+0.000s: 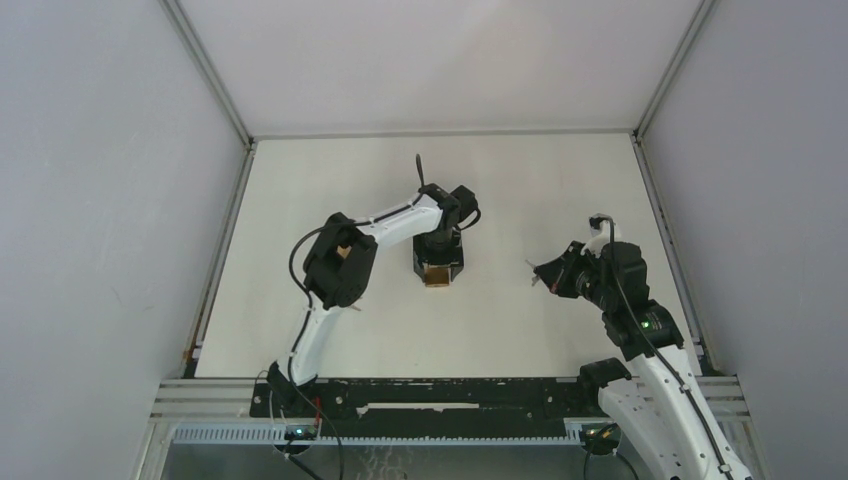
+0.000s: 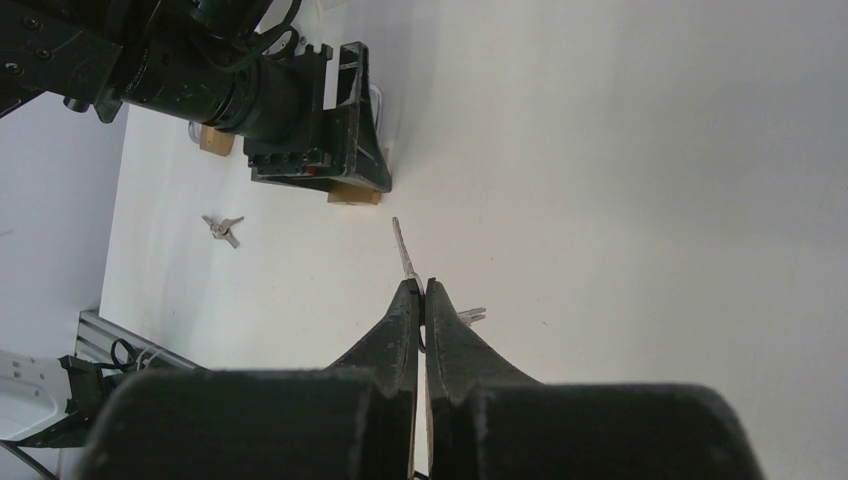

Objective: Unlock with the key

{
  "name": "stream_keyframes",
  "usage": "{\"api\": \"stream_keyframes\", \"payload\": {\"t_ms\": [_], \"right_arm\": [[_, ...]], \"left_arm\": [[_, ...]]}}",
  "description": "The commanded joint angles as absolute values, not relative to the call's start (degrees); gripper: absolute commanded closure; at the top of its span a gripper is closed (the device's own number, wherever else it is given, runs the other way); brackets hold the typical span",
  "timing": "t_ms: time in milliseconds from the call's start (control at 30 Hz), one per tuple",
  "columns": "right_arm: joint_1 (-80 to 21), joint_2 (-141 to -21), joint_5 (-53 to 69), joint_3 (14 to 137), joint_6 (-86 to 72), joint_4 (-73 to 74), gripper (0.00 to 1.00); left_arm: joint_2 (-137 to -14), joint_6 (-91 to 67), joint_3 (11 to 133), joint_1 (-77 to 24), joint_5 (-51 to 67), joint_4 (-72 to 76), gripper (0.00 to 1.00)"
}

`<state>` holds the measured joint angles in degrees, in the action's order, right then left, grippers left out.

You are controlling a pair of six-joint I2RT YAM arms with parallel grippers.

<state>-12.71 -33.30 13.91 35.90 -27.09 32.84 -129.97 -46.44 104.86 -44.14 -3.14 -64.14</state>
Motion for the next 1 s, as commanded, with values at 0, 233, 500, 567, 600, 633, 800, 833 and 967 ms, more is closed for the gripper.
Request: {"api": "stream_keyframes", "payload": {"t_ms": [0,233,500,567,600,633,800,833,967], "right_arm": [[-12.06,-32.85,14.35,36.12,-26.01,30.54,1.0],[-11.91,-33.13,14.5,36.13,-25.93,30.53,1.0],[-11.81,-33.18,14.59,36.12,-25.84,30.59,1.0],[-11.79,-33.22,14.59,36.17,-25.84,30.59,1.0],[-11.78,-33.22,14.59,36.13,-25.83,30.59,1.0],[-11.7,-33.26,14.57,36.12,-25.76,30.59,1.0],[-11.63,-33.26,14.59,36.13,-25.84,30.65,1.0],[-11.67,-33.29,14.57,36.11,-25.83,30.72,1.0],[-11.65,-33.31,14.59,36.17,-25.74,30.72,1.0]], "left_arm": [[-132.21,-44.53,106.26,-44.21,-3.86,-64.06,0.29],[-132.66,-44.09,106.68,-43.54,-4.39,-64.05,0.29],[-133.34,-43.48,108.01,-43.25,-6.6,-64.47,0.29],[-133.25,-43.59,107.91,-43.27,-6.95,-64.44,0.29],[-133.29,-43.66,107.92,-43.25,-6.8,-64.43,0.3],[-133.35,-43.68,107.92,-43.26,-6.77,-64.42,0.3],[-133.46,-44.2,107.86,-42.96,-7.22,-64.39,0.3],[-133.42,-44.28,107.84,-42.88,-7.21,-64.22,0.3],[-133.33,-44.38,108.01,-42.46,-7.0,-63.97,0.31]]}}
